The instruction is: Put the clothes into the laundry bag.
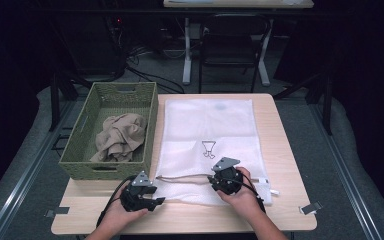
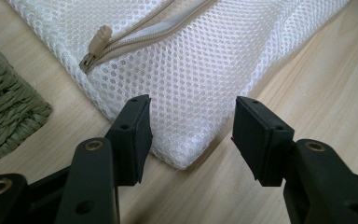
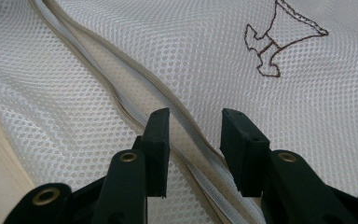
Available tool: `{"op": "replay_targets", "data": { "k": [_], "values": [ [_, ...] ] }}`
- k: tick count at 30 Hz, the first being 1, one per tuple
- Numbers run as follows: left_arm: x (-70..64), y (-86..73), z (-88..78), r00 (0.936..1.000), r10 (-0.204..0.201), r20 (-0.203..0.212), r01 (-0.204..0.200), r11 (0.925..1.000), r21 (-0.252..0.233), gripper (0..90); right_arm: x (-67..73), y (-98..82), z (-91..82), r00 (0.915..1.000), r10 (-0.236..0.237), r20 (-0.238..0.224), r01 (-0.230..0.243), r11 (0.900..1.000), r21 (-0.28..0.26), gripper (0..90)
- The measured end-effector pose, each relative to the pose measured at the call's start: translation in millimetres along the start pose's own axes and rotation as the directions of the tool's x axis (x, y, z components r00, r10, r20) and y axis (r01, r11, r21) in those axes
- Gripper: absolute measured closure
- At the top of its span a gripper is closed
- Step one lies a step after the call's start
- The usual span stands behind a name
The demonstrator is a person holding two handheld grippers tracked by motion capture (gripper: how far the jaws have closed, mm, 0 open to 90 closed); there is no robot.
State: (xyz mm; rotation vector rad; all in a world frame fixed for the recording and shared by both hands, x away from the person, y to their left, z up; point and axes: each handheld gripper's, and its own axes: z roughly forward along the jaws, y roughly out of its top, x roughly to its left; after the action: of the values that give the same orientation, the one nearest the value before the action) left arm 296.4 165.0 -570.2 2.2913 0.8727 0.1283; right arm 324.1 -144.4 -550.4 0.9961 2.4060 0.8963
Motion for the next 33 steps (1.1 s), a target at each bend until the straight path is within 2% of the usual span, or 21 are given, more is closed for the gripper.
{"op": "replay_targets", "data": {
  "k": [8, 11, 20, 28, 33],
  "values": [
    [-1.4, -0.6, 0.3, 0.9998, 0.015, -0.013, -0.015, 0.9999, -0.001, 46.7, 1.5, 1.0, 6.4, 0.9997, -0.024, 0.001, 0.023, 1.0, 0.018, 61.5],
    [-1.6, -0.9, 0.4, 0.9997, 0.017, -0.015, -0.017, 0.9998, -0.003, 46.7, 0.4, -0.5, 8.0, 0.9998, -0.018, 0.008, 0.017, 1.0, 0.022, 61.7],
    [-1.8, -1.7, 0.0, 0.9997, 0.021, -0.015, -0.021, 0.9998, -0.003, 46.6, -3.1, -6.8, 11.5, 0.9998, -0.008, 0.021, 0.008, 1.0, 0.021, 68.8],
    [-2.4, -2.6, 0.4, 0.9998, 0.014, -0.016, -0.014, 0.9998, -0.012, 46.6, -0.8, -7.1, 13.4, 0.9992, -0.022, 0.033, 0.022, 1.0, 0.018, 75.8],
    [-2.4, -2.6, 0.5, 0.9998, 0.014, -0.016, -0.014, 0.9998, -0.013, 46.6, -2.2, -7.0, 14.3, 0.9994, -0.022, 0.028, 0.022, 1.0, 0.014, 76.9]
  ]
}}
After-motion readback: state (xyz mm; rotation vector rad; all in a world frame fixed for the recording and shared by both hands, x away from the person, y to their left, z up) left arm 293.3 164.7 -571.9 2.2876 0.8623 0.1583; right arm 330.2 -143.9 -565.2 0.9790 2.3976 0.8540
